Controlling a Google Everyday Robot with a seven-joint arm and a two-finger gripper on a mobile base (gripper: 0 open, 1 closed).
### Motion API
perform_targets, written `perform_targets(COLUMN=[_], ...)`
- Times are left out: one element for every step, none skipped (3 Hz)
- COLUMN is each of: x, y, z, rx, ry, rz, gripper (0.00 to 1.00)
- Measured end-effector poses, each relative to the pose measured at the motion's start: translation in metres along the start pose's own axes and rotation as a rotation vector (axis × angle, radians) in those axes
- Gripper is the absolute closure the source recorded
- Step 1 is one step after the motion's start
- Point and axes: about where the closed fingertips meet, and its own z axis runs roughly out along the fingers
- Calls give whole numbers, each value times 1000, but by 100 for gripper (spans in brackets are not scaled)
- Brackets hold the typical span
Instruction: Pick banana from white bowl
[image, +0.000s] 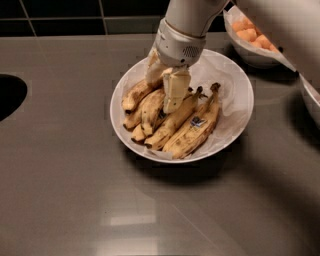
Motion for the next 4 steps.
perform_targets(x=[0, 0, 0, 1], y=[4, 9, 12, 14], z=[-1, 0, 1, 2], rx=[2, 2, 0, -3], ry=[1, 1, 2, 1], rz=[6, 13, 14, 18], gripper=[40, 40, 39, 41])
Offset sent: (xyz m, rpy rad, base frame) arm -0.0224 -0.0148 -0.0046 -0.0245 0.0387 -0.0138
